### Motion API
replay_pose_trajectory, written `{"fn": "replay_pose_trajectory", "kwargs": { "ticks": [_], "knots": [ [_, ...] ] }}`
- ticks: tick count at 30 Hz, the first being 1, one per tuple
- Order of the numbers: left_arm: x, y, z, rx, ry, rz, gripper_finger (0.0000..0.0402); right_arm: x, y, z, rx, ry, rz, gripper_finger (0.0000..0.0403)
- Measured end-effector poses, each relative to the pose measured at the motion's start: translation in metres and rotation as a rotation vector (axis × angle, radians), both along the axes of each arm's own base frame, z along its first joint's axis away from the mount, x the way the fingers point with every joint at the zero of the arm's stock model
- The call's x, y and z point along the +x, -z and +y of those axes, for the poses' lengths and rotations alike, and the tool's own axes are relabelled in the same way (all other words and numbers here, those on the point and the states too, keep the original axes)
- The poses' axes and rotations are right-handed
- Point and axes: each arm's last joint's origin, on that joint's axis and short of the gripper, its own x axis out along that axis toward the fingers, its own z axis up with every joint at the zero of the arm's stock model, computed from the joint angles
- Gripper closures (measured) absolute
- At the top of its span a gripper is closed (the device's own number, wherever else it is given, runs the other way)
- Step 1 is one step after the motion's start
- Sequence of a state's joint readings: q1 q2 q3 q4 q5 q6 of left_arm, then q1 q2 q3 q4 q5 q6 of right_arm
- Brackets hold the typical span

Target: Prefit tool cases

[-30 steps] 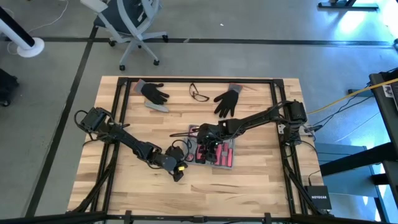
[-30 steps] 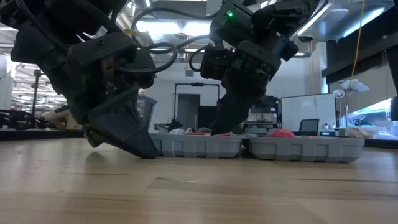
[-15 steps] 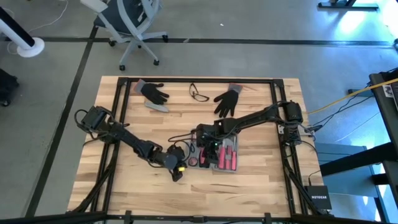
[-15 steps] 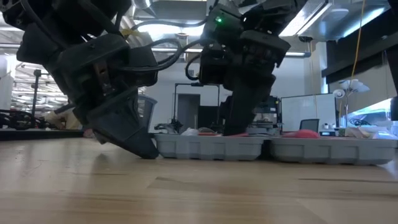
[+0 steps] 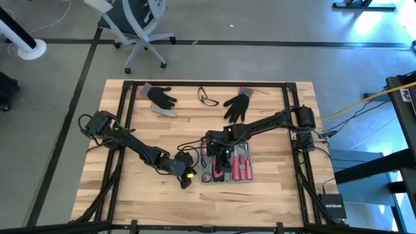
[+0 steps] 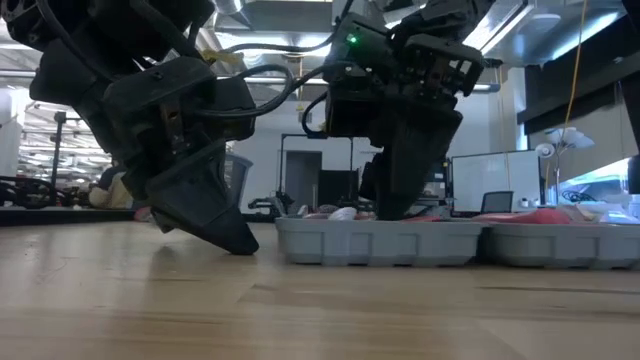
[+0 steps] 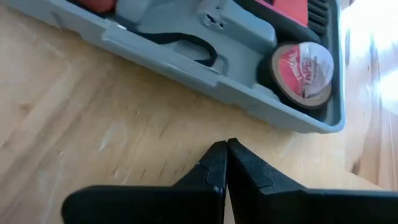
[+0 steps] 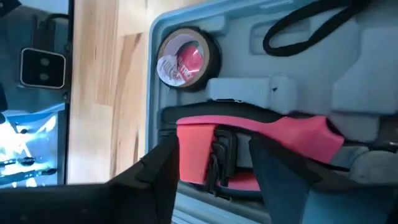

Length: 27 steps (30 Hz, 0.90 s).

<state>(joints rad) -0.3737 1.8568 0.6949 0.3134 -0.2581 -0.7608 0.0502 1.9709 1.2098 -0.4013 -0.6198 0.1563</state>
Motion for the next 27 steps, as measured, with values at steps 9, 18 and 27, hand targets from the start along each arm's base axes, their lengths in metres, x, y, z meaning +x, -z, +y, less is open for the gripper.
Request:
{"fn": "replay_pose_trajectory", "kwargs": {
  "ticks": [9,18,27],
  "knots": [
    [-0.003,-0.006,-0.024,-0.109,-0.069,-0.117,0.0402,-0.002,0.001,0.0,-0.009,-0.004,0.025,0.0233],
    [0.006,-0.03,-0.067,-0.299,-0.086,-0.189,0.0402,-0.002,0.001,-0.001,-0.039,-0.025,-0.007,0.0233],
    [0.057,-0.012,-0.059,-0.245,-0.031,-0.166,0.0401,-0.006,0.002,-0.001,-0.066,-0.069,0.013,0.0233]
  ]
}}
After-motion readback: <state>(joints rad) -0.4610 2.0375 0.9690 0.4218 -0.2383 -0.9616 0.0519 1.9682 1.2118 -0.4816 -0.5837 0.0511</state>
